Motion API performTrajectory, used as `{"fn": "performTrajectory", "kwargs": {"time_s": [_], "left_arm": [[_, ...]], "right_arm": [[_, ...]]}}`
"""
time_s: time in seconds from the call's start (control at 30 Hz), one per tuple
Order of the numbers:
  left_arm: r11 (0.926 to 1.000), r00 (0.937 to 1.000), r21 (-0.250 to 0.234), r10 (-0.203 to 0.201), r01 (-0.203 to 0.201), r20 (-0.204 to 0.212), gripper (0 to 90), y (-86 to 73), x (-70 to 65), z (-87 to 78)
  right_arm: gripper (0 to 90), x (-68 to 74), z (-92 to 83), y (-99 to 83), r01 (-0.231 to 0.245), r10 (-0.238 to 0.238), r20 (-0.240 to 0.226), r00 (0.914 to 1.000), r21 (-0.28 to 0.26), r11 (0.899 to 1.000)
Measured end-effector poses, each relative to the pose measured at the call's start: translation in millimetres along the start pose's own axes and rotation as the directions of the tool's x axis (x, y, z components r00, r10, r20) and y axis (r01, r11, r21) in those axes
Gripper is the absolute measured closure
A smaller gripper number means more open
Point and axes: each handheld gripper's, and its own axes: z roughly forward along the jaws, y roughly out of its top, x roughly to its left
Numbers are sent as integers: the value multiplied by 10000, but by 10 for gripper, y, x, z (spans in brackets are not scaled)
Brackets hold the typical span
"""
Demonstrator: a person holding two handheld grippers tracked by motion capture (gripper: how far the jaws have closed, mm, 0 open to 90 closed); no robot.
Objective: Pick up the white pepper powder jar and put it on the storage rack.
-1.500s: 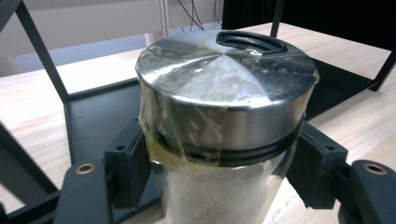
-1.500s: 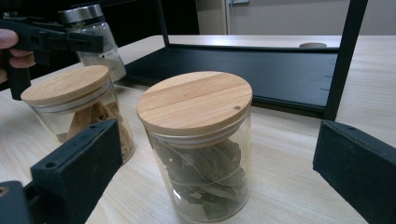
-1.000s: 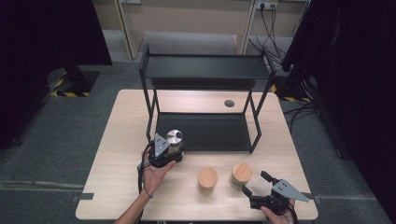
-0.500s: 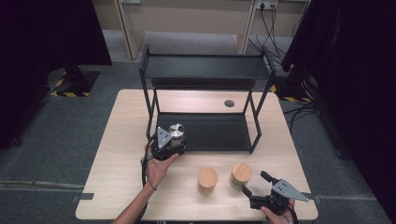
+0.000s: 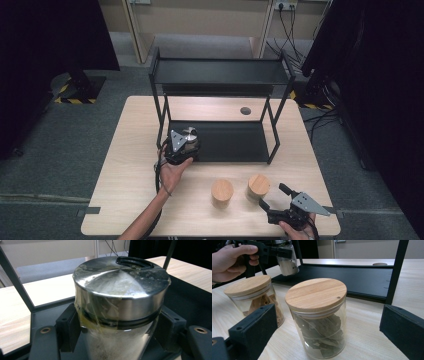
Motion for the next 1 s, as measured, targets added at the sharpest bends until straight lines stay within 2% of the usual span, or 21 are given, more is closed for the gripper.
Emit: {"fn": "performTrajectory", "kwargs": {"time_s": [0.13, 0.27, 0.37, 0.63, 1.0], "left_arm": [[9999, 9999, -8, -102, 102, -122, 306, -12, -10, 58], [10000, 9997, 9, 35, -34, -262, 306, -19, -33, 118], [10000, 9996, 59, -78, 80, -264, 306, -25, -20, 151], [9998, 9996, 176, 34, -29, -295, 306, -30, -10, 233], [9996, 9990, 177, -200, 207, -389, 306, -64, -6, 282]], "right_arm": [[16, 1, 2, 0, 1, -1, -11, 10000, 6, 10000], [16, 3, 0, -1, 6, -6, -3, 10000, -3, 10000], [16, -2, -2, -2, -22, 22, 8, 10000, -12, 10000], [16, 0, -1, -2, -9, 9, 0, 10000, -8, 10000], [16, -2, -4, -4, 7, -7, -3, 10000, -33, 10000]]}}
